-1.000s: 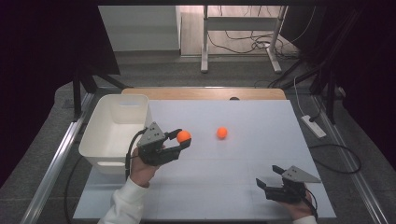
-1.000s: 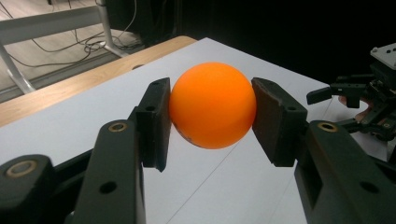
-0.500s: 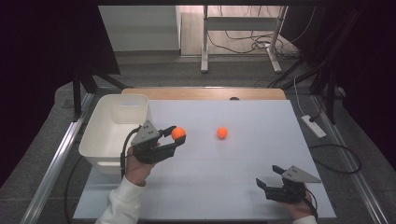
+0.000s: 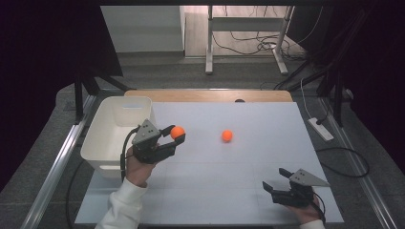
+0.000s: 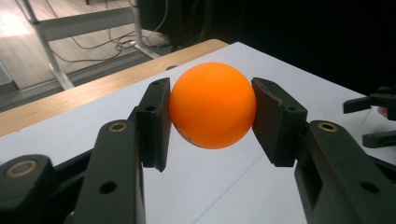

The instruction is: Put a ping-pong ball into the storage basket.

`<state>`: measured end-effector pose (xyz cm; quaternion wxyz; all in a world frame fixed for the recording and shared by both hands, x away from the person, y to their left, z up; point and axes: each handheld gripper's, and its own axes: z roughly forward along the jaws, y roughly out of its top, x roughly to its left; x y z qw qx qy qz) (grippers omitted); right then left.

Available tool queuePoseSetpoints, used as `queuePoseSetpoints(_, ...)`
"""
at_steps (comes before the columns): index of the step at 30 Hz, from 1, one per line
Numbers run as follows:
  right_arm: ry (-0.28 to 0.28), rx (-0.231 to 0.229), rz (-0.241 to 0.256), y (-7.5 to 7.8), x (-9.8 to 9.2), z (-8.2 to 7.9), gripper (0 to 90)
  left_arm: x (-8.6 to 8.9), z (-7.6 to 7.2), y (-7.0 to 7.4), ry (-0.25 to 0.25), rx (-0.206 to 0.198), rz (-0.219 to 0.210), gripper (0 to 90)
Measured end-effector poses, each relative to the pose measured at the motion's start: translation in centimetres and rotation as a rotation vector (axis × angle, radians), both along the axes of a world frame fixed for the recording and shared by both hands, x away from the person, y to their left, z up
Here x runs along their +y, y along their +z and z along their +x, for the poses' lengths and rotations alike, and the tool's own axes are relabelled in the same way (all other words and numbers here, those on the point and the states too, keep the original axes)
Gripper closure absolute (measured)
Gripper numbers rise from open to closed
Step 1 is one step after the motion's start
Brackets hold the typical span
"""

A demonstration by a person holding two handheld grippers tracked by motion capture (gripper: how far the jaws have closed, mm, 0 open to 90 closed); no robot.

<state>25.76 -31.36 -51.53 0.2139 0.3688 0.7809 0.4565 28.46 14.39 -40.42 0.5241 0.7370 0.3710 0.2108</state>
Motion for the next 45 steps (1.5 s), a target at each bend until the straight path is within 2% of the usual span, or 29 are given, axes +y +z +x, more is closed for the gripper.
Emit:
queuePoseSetpoints(9, 0.0, 0.005, 0.015, 0.0, 0.1, 0.0, 15.9, 0.8, 0.3, 0.6, 0.022, -0.004, 0.013, 50.6)
queuePoseSetpoints(29, -0.009, 0.001, 0.008, 0.0, 0.0, 0.0, 15.9, 2.3, 1.3, 0.9, 0.065, 0.0, 0.023, 50.6)
queuePoseSetpoints(41, -0.013, 0.001, 0.008, 0.0, 0.0, 0.0, 15.9, 3.2, 1.7, 1.2, 0.098, 0.004, 0.011, 50.6)
queuePoseSetpoints(45, -0.013, 0.001, 0.008, 0.0, 0.0, 0.0, 15.8, 3.9, 2.0, 1.5, 0.128, -0.002, 0.002, 50.5)
